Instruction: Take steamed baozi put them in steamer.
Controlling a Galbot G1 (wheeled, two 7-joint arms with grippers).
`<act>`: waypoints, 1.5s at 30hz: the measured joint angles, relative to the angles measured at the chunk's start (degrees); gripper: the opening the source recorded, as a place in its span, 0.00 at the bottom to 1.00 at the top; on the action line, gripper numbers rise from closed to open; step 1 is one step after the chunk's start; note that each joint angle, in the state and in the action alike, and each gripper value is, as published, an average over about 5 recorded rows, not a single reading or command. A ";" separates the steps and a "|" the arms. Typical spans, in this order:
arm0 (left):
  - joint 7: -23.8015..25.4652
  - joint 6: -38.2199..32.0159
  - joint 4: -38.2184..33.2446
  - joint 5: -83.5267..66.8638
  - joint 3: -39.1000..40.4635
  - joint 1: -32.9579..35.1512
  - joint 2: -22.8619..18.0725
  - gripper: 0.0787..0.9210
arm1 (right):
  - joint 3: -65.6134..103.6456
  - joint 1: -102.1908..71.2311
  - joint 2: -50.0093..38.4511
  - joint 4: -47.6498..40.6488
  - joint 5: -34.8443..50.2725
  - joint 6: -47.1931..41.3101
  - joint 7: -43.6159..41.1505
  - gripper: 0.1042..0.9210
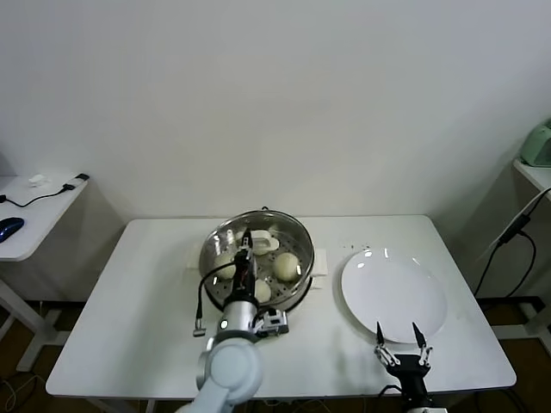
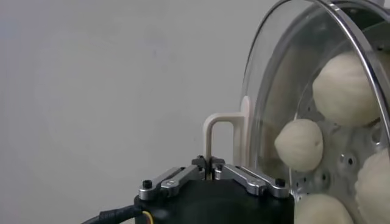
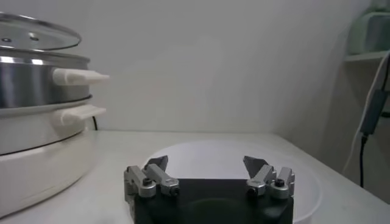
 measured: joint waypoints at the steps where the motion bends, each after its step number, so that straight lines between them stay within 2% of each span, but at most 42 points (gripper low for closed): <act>1: -0.03 -0.05 0.39 0.31 0.03 -0.13 -0.11 0.06 | 0.10 0.00 0.12 -0.09 -0.12 0.15 -0.02 0.88; 19: -1.20 -1.50 4.39 3.89 0.14 -0.31 -1.10 0.08 | 1.17 0.34 1.29 -1.21 -1.80 2.57 -0.09 0.88; 23: -0.97 -1.85 4.11 4.02 0.59 -0.22 -1.07 0.19 | 1.11 0.29 1.35 -1.21 -2.02 2.79 -0.28 0.88; 37: 0.66 -2.18 -0.62 0.95 0.39 1.45 1.28 0.68 | 0.34 0.29 1.08 -0.87 -2.29 1.91 -1.31 0.88; 42: -0.64 -3.47 -3.80 -2.78 -0.76 3.59 2.01 0.84 | -0.17 0.42 1.12 -1.16 -1.92 1.99 -1.25 0.88; 45: -2.69 -5.30 -6.14 -7.61 -2.34 5.02 2.04 0.88 | -0.62 0.28 1.04 -1.18 -1.44 2.45 -0.80 0.88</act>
